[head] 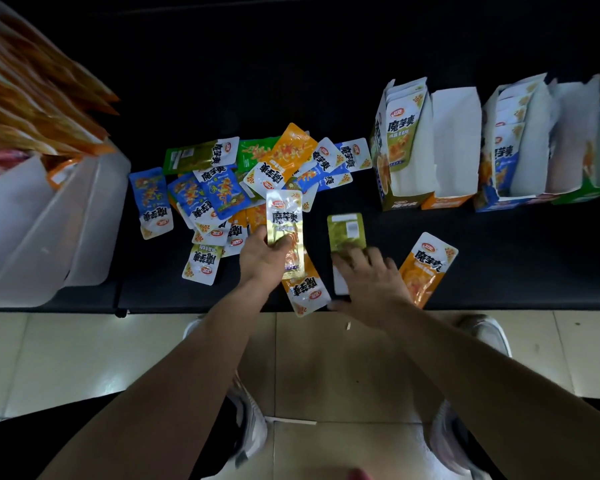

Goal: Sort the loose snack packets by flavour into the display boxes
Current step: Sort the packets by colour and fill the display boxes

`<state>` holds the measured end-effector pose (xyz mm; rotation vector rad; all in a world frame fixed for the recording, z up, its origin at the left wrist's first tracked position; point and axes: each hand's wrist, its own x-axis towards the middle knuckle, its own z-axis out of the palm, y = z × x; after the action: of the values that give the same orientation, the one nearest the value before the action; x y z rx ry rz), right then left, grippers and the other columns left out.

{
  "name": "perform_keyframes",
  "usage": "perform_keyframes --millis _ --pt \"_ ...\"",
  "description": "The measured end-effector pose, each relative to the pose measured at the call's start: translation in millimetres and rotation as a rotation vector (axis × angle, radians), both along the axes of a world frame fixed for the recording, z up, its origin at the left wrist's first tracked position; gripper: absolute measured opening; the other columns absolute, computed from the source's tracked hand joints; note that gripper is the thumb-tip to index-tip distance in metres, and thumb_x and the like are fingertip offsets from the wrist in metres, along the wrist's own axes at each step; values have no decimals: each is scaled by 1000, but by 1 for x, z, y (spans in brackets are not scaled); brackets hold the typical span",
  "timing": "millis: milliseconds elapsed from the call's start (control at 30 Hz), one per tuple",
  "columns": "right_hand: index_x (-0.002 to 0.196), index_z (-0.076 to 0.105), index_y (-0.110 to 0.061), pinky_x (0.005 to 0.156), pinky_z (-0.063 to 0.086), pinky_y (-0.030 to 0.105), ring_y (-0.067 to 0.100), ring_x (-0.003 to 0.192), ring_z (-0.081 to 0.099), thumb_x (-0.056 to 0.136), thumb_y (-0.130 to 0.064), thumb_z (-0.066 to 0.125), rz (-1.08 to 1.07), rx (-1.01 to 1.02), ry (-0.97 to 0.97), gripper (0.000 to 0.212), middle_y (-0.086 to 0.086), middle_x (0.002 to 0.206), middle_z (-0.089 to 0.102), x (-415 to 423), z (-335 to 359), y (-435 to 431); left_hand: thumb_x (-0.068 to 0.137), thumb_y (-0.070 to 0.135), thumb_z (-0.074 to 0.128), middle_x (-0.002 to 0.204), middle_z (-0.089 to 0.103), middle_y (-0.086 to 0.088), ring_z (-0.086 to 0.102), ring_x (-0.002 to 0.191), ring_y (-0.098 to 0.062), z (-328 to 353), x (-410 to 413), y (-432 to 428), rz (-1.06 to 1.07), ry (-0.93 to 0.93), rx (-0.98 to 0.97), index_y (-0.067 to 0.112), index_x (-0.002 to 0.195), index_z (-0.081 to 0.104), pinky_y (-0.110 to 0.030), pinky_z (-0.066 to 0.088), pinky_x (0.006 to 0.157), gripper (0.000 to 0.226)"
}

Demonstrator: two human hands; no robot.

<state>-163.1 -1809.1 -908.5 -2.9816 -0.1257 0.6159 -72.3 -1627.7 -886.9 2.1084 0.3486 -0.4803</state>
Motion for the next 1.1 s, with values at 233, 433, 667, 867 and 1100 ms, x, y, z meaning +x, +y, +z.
perform_keyframes --millis 233,433,667,867,1100 --pt "155 22 -28 105 43 48 30 132 36 92 -32 63 89 -36 60 76 1 155 27 -40 8 -5 95 32 64 105 61 2 62 99 -21 23 -7 1 -17 -33 -8 9 119 58 -25 41 72 33" --pt "137 51 -37 92 46 39 27 122 53 98 -17 53 35 88 181 44 0 137 55 -17 65 -15 98 23 60 91 63 5 60 74 -8 72 -5 4 -138 2 0 15 108 58 -10 43 47 12" --pt "104 64 -12 59 42 26 13 73 60 104 -24 53 -145 508 -65 16 1 89 64 -1 217 -30 94 33 64 155 36 7 40 138 -15 162 -17 23 -322 11 -147 28 152 35 -38 32 116 65" --pt "87 66 -14 62 63 40 21 69 72 96 -24 68 -389 926 -207 13 2 86 71 -17 287 -5 67 68 73 146 40 20 38 139 -11 216 -66 38 -260 52 -420 33 145 47 -45 27 120 89" --pt "79 62 -16 58 61 43 20 64 69 86 -33 79 -476 923 -292 25 8 76 66 -19 277 28 65 67 81 123 69 8 64 117 -19 219 -94 49 -379 17 -346 41 125 58 -52 49 102 70"
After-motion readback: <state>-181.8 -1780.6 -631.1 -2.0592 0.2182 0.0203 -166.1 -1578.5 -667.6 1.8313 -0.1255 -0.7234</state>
